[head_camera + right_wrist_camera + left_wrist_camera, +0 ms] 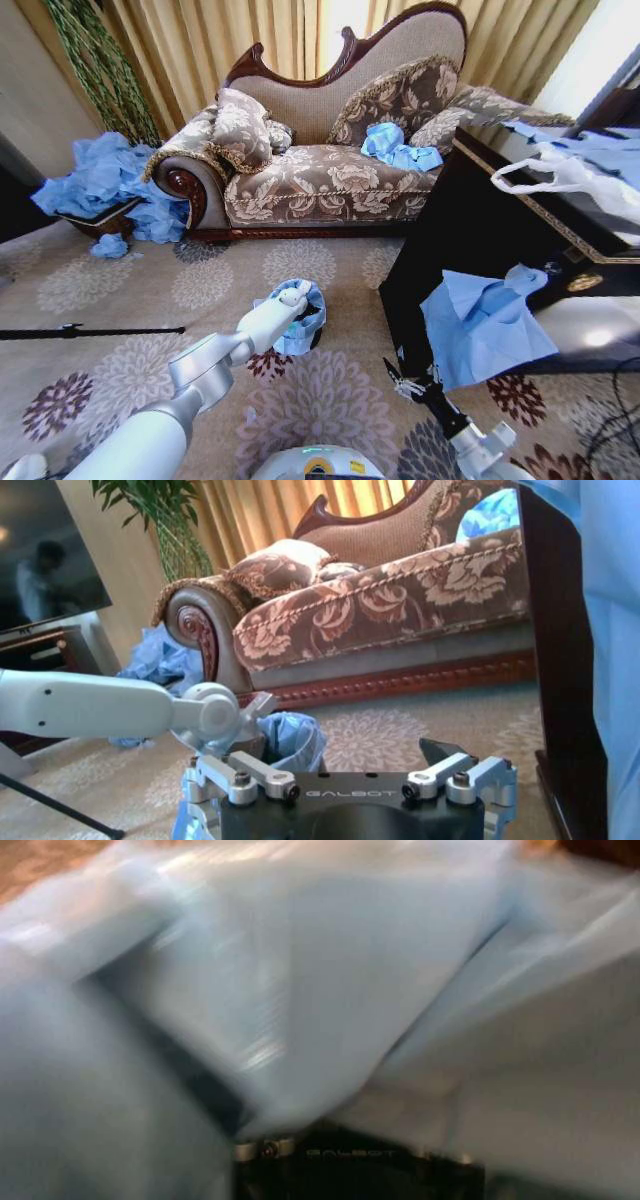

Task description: Place a garbage bag over the trash bin.

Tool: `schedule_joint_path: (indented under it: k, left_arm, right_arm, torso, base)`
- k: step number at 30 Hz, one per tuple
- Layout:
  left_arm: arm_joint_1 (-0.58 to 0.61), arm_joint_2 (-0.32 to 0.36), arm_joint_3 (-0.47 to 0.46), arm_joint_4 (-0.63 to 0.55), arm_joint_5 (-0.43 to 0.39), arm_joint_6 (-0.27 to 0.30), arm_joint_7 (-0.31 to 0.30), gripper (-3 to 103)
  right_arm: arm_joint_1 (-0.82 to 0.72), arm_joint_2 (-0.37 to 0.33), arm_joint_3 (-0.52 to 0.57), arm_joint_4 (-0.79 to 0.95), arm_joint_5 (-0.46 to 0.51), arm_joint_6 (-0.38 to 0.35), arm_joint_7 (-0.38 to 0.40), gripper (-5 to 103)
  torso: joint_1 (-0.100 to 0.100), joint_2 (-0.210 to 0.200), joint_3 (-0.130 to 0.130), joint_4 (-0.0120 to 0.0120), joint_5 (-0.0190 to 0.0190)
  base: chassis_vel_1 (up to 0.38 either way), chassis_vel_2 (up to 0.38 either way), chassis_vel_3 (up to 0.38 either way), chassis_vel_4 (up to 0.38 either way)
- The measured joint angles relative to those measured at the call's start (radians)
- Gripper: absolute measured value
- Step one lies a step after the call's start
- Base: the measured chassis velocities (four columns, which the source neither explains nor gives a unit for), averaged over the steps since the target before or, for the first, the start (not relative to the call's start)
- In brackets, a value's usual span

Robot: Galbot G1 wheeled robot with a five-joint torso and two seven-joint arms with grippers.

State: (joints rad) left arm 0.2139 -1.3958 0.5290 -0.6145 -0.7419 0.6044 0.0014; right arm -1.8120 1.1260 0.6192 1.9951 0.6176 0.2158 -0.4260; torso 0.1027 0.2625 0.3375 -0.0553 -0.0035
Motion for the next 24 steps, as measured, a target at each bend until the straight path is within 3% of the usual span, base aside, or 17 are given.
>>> schedule_joint_path:
  k: [3,8,15,18,24]
  left_arm:
    - [0.019,0.06,0.038,-0.081,-0.039,0.038,-0.004,0]
    - [0.045,0.1,0.074,-0.17,-0.082,0.071,-0.005,0]
    - [0.049,0.018,0.05,-0.108,-0.089,0.054,-0.016,0]
    - [0.018,-0.041,0.007,-0.019,-0.074,0.008,-0.034,0]
    - [0.005,-0.012,0.008,-0.009,-0.068,0.014,-0.04,0]
  right_arm:
    - [0.004,0.0,-0.001,-0.003,0.002,0.0,0.0,100]
    - [0.007,-0.001,-0.001,-0.006,0.004,0.0,0.002,100]
    - [0.008,-0.009,0.01,-0.007,0.012,0.0,0.011,100]
    - [0.006,-0.008,0.012,-0.012,0.013,0.0,0.011,100]
    - [0.008,-0.005,0.0,-0.011,0.013,-0.002,0.016,100]
  torso:
    - [0.0,0.0,0.0,0.0007,0.0001]
    - [0.0,0.0,0.0,0.0004,0.0]
    - [0.0,0.0,0.0,-0.0003,-0.0001]
    - [0.0,0.0,0.0,-0.0005,0.0002]
    - [0.0,0.0,0.0,0.0003,0.0001]
  base:
    - [0.0,0.0,0.0,0.0]
    - [0.0,0.0,0.0,0.0]
    - [0.0,0.0,0.0,0.0]
    - [0.0,0.0,0.0,0.0]
    - [0.0,0.0,0.0,0.0]
